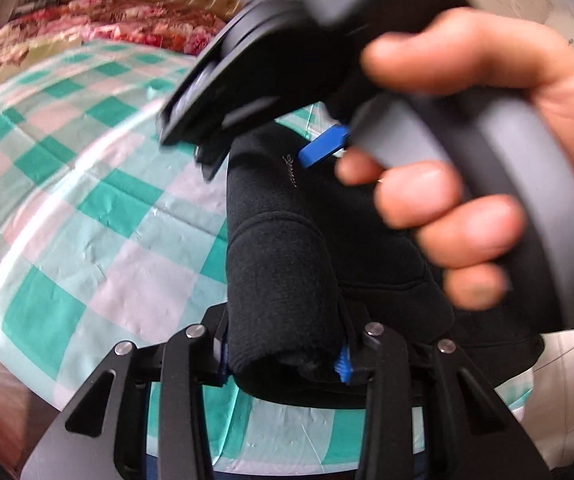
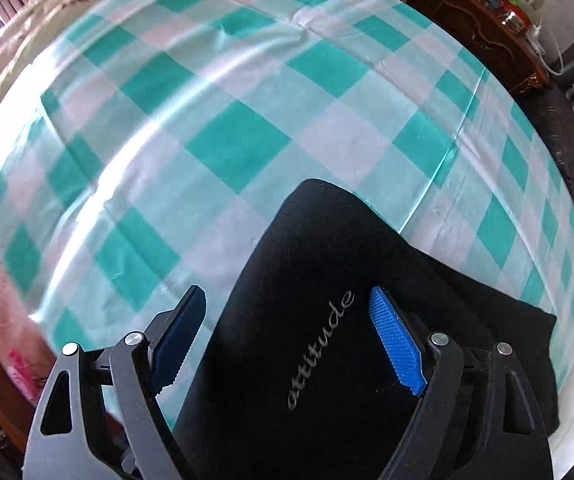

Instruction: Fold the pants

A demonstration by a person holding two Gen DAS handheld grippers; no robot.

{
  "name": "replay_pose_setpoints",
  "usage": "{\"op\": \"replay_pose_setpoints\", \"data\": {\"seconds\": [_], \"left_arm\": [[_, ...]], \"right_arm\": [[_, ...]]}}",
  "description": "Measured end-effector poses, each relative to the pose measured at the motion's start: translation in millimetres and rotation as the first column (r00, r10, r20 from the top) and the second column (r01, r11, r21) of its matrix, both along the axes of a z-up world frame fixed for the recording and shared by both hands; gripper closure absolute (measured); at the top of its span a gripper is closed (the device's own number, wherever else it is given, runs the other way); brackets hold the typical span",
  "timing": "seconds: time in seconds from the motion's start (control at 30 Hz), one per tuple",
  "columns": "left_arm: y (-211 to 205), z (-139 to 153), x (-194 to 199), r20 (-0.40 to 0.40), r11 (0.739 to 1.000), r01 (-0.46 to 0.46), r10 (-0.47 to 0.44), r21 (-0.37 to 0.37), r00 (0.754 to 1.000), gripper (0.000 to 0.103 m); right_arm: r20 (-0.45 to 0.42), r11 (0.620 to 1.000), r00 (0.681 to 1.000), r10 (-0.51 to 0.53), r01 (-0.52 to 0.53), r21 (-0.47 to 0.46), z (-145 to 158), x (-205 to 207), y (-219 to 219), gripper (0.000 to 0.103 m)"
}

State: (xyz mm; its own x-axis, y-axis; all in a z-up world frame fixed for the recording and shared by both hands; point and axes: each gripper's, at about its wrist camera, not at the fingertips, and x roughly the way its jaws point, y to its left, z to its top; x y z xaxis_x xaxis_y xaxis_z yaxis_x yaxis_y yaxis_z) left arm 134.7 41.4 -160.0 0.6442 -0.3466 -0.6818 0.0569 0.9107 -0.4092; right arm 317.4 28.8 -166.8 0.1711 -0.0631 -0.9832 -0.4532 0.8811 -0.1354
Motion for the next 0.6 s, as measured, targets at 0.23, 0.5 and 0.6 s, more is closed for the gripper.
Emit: {"op": "replay_pose_setpoints", "data": {"seconds": [0.23, 0.5, 0.6], "left_arm": [[10, -9, -5, -0.049, 0.988, -0.053, 0.047, -0.147, 0.998, 0.039], [-5, 13, -7, -0.005, 0.992, -0.026, 0.025, -0.120, 1.000, 0.071], [-37, 60, -15, 0.104, 0.999, 0.031, -0.034, 0.031, 0.994, 0.072]], "right_arm": [[0.080, 0.998, 0.997, -0.017, 0.021, -0.051, -3, -7, -4, 0.052], [0.065, 0.998, 0.997, -0.037, 0.034, 0.054, 12, -3, -20, 0.061], [0.089, 0.982, 0.994, -0.058, 0.040, 0.185, 59, -4, -49, 0.065]]}}
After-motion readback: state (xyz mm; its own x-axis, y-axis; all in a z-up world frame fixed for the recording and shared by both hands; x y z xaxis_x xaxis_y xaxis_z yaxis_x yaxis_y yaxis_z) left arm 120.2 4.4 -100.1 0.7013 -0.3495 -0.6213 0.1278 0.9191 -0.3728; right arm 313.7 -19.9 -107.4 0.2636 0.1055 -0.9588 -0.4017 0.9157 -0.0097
